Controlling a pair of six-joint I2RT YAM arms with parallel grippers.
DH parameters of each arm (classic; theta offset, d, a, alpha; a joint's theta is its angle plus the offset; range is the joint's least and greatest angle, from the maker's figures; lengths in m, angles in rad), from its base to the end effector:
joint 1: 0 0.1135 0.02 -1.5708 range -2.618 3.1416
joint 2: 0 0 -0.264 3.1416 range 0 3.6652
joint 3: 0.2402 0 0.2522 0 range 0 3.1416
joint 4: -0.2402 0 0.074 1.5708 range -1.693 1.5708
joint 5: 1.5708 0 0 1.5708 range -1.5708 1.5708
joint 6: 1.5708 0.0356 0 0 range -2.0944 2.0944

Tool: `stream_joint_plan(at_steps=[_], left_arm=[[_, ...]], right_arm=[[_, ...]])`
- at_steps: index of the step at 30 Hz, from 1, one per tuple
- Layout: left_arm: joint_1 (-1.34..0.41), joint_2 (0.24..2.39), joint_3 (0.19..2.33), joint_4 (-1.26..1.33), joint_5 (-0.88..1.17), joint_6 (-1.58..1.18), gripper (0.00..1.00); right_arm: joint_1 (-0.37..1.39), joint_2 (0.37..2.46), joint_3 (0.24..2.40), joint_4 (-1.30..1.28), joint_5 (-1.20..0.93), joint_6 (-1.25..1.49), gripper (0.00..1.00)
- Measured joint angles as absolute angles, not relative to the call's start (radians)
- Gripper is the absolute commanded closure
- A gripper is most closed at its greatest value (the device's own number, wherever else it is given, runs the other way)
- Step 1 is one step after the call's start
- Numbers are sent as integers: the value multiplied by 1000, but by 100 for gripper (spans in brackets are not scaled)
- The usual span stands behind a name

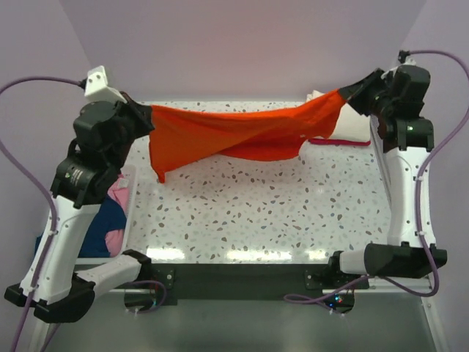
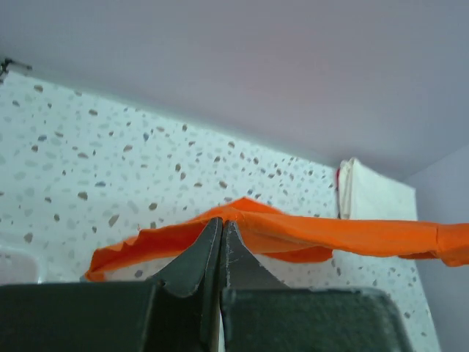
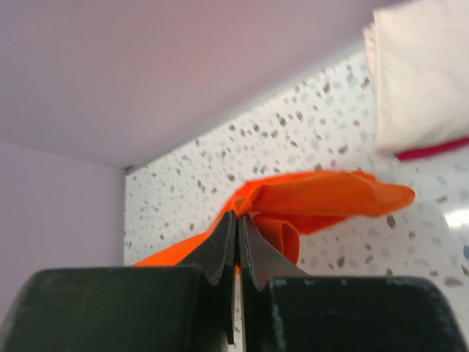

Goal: Fold and stack the t-shirts
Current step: Flatten the tshirt out

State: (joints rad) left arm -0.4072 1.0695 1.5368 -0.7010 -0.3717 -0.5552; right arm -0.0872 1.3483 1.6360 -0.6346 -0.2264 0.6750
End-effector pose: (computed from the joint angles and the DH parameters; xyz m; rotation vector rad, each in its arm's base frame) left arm 0.1787 -0.0630 0.4841 -0.3958 1.7582 -0.3546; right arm 0.2815 -0.0166 0.4611 0.5810 1.8682 0.6087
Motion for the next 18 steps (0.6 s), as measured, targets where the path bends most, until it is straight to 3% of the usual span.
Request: stream_joint_plan(at_steps=[10, 18], left_arm=[[-407, 932, 1718, -620, -426, -485, 100], [-406, 950, 1821, -513, -458, -442, 100]], right_arm=[[-88, 1265, 2059, -725, -227, 623, 100], [-87, 1218, 2190, -680, -229, 634, 100]])
